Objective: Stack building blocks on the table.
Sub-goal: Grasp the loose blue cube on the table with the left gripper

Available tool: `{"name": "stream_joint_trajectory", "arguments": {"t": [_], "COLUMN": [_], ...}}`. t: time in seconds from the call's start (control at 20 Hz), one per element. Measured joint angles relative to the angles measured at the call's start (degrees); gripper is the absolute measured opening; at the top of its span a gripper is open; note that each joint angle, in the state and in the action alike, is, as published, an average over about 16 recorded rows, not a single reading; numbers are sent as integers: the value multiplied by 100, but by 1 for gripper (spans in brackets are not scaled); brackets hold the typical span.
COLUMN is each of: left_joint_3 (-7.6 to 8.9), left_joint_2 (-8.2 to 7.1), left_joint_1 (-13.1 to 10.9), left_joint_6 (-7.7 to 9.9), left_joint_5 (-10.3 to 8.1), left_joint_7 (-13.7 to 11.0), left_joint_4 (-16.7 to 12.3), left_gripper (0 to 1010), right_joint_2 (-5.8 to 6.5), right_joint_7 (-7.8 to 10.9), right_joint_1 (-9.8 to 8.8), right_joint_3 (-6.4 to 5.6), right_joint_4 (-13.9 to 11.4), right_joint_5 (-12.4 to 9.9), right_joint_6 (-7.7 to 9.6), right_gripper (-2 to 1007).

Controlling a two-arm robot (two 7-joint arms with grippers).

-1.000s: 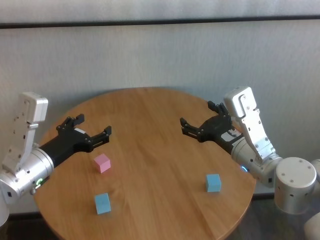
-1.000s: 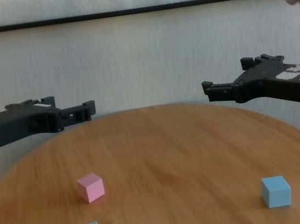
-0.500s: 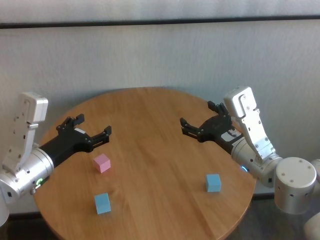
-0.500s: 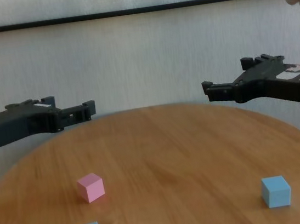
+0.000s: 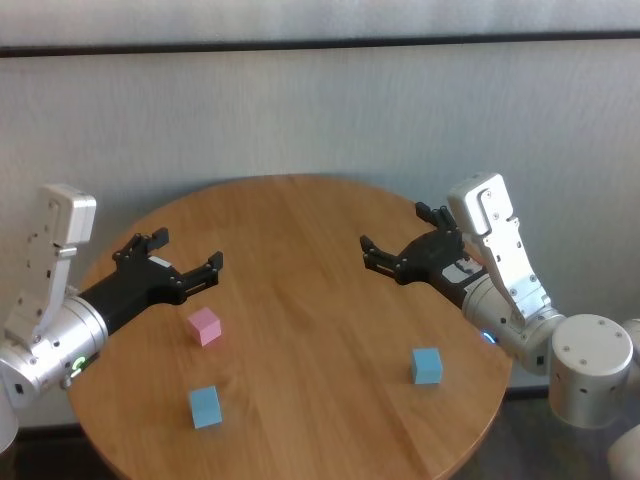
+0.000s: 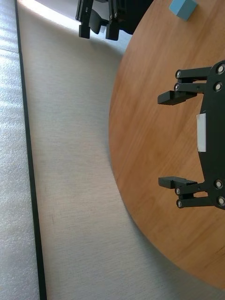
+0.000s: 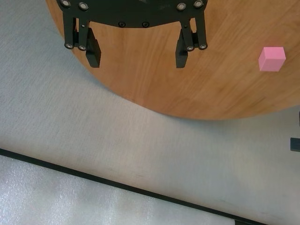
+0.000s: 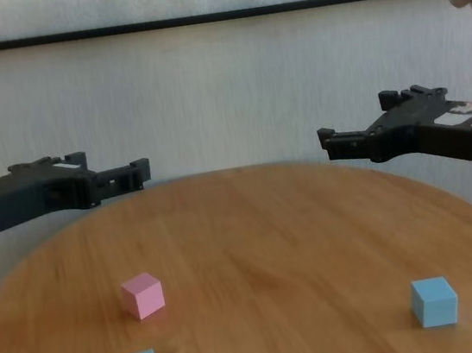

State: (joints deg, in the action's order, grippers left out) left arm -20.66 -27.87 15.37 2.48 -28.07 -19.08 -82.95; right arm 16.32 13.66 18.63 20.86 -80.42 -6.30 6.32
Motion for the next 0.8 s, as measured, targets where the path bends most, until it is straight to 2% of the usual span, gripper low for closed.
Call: {"name": "stream_joint_trajectory", "arguments": {"t": [0.8], "left_joint_3": [0], "left_joint_2": [0], "left_joint_1": [0], "left_joint_6": [0], "left_joint_5": [0], "left_joint_7": [0], "left_joint_4": [0], "left_gripper": [1002], "right_joint_2": [0], "right_joint_7": [0], "right_joint_1": [0], "right_joint_3": [0], "right_joint_4": [0], "right_joint_5": [0], "right_joint_6": [0], "right_gripper": [1005]}}
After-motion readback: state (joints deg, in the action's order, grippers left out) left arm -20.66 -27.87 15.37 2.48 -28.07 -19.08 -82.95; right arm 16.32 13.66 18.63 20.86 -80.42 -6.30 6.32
